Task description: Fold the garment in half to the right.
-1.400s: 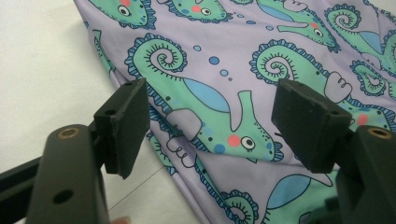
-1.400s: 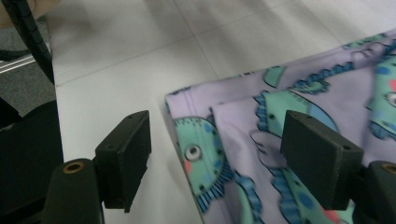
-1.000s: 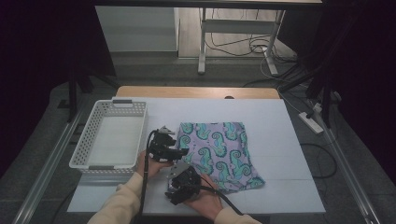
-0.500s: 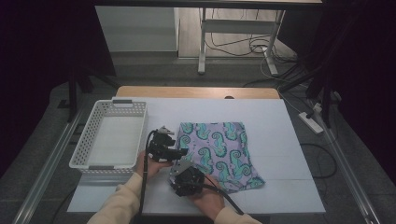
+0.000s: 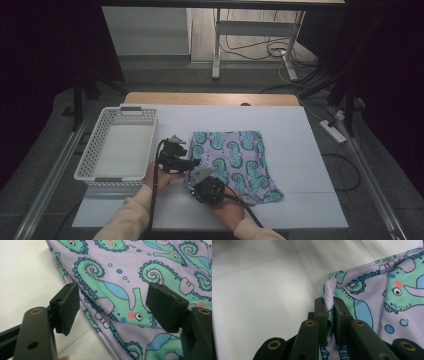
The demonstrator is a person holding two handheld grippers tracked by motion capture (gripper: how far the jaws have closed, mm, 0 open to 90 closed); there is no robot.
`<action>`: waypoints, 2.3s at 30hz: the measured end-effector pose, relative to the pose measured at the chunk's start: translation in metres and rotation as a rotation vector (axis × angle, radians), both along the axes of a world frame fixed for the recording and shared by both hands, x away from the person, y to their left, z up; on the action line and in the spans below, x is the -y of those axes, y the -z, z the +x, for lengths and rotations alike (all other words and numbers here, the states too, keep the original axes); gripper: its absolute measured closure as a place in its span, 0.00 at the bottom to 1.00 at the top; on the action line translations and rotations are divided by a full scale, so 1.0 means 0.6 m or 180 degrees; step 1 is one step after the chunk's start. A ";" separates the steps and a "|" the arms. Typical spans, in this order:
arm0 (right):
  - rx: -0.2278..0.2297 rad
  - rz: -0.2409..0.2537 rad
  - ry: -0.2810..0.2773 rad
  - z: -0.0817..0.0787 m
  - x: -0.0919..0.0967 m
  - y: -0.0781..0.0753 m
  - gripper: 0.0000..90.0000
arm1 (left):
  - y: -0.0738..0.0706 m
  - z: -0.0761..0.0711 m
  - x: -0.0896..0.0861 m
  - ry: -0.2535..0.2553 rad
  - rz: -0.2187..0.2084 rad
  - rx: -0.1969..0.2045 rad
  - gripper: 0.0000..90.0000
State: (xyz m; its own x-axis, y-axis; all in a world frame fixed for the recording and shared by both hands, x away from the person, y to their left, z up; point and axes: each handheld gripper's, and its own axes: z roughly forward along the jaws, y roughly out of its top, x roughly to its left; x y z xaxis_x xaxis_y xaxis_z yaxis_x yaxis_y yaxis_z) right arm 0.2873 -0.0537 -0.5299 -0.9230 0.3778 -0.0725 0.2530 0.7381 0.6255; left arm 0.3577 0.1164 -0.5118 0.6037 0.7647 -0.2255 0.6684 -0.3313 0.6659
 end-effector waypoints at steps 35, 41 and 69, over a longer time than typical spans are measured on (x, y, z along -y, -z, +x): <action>0.0019 0.0179 -0.0243 -0.016 0.008 -0.006 0.92 | 0.035 0.075 0.014 -0.0239 0.0226 -0.0035 0.29; 0.0016 0.0189 -0.0248 -0.015 0.008 -0.007 0.92 | 0.036 0.094 0.015 -0.0310 0.0285 -0.0060 0.29; -0.0001 0.0195 -0.0236 -0.014 0.008 -0.006 0.92 | 0.041 0.155 0.036 -0.0373 0.0507 -0.0037 0.34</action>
